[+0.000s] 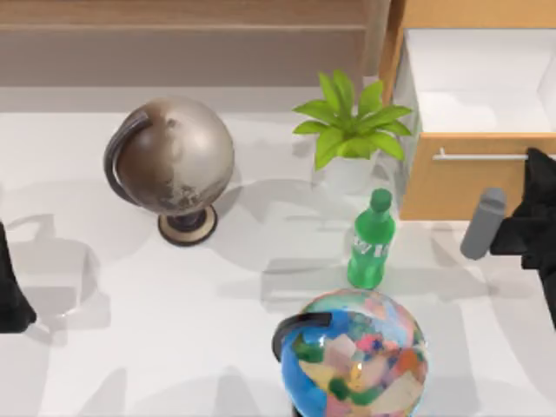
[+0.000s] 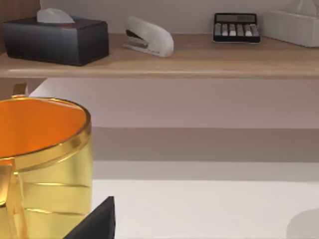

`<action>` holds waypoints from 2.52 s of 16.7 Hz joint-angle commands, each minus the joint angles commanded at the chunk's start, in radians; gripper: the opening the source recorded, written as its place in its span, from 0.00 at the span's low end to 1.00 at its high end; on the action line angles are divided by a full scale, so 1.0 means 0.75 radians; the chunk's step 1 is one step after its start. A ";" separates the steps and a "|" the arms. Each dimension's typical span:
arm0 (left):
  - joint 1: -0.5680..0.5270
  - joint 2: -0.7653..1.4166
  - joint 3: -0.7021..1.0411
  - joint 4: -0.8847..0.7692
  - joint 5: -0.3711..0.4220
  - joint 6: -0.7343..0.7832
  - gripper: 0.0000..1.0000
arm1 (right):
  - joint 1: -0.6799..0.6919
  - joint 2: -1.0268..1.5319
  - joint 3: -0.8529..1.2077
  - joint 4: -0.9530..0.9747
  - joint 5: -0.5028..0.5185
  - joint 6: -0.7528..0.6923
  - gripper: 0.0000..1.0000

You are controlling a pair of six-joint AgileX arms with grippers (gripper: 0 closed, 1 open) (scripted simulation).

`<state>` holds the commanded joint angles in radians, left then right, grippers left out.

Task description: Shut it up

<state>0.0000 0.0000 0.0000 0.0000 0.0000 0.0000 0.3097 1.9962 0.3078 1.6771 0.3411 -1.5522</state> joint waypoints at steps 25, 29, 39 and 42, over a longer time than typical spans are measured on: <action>0.000 0.000 0.000 0.000 0.000 0.000 1.00 | -0.148 0.226 0.643 -0.416 -0.142 0.000 0.00; 0.000 0.000 0.000 0.000 0.000 0.000 1.00 | -0.153 0.240 0.680 -0.439 -0.150 0.000 0.00; 0.000 0.000 0.000 0.000 0.000 0.000 1.00 | -0.191 0.342 0.925 -0.572 -0.171 -0.005 0.00; 0.000 0.000 0.000 0.000 0.000 0.000 1.00 | -0.195 0.394 1.033 -0.637 -0.186 -0.001 0.00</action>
<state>0.0000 0.0000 0.0000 0.0000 0.0000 0.0000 0.1632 2.2914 1.0825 1.1991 0.2013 -1.5530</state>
